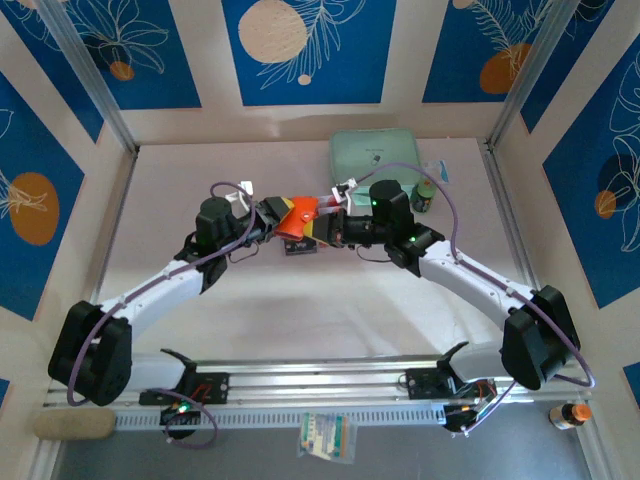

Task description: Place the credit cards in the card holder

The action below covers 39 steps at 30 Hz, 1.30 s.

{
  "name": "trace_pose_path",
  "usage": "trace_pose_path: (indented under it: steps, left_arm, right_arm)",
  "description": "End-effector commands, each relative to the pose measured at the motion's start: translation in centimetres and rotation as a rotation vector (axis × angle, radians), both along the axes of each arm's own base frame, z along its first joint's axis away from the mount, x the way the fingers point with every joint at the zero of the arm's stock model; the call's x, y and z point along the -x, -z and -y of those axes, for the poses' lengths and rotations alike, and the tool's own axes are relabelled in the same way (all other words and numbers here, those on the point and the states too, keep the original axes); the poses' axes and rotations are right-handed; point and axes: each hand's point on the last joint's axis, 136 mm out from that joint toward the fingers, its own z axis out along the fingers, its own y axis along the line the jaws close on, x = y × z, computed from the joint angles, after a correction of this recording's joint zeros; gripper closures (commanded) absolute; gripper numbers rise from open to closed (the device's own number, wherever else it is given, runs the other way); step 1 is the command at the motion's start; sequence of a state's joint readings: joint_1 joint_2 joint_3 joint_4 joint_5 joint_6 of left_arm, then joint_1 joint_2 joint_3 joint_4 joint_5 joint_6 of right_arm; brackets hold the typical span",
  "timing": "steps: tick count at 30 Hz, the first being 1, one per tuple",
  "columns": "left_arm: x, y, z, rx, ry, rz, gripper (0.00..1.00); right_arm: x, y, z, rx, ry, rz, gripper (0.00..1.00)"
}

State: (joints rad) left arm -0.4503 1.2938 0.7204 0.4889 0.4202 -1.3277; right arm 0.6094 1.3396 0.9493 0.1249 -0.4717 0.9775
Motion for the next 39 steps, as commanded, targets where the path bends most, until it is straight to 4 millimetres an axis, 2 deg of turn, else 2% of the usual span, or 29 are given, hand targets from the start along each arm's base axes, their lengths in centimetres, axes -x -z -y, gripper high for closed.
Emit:
trace_pose_path:
  steps: [1,7,9,10,11,14,16,19,24,30,35,39]
  left_arm:
    - [0.1,-1.1,0.2,0.024,0.026,0.052,0.75]
    - [0.0,-1.2,0.6,0.041,0.041,0.062,0.98]
    - [0.0,-1.1,0.5,0.034,0.040,0.074,1.00]
    - [-0.1,-0.9,0.4,0.021,0.034,0.082,1.00]
    - [0.0,-0.8,0.3,0.001,0.031,0.093,1.00]
    - [0.2,-0.4,-0.5,-0.082,0.003,0.123,1.00]
    - [0.3,0.0,-1.0,-0.133,-0.019,0.136,1.00]
    - [0.6,0.5,-1.7,-0.200,-0.060,0.145,1.00]
    - [1.2,1.3,-1.8,-0.245,-0.119,0.146,1.00]
    - [2.1,2.0,-1.7,-0.316,-0.175,0.136,1.00]
    - [2.7,2.2,-2.0,-0.334,-0.218,0.129,1.00]
    - [2.9,2.0,-2.2,-0.342,-0.245,0.133,1.00]
  right_arm:
    - [0.0,-0.5,-0.5,-0.019,-0.010,0.014,1.00]
    - [-0.3,-0.2,-0.3,-0.016,-0.007,0.007,1.00]
    - [-0.4,0.2,0.3,0.006,0.008,-0.005,1.00]
    - [-0.5,0.6,0.9,0.030,0.023,-0.011,0.94]
    - [-0.6,1.0,1.7,0.065,0.046,-0.016,0.83]
    - [-0.7,2.3,4.4,0.170,0.123,-0.024,0.60]
    - [-0.7,3.0,5.7,0.242,0.158,-0.029,0.52]
    - [-0.9,3.5,6.5,0.339,0.186,-0.024,0.48]
    - [-2.0,3.8,5.6,0.465,0.205,-0.004,0.43]
    - [-3.0,3.5,2.3,0.512,0.169,0.034,0.40]
    - [-3.0,5.0,0.1,0.567,0.135,0.026,0.41]
    - [-2.9,6.6,-0.6,0.600,0.130,0.000,0.41]
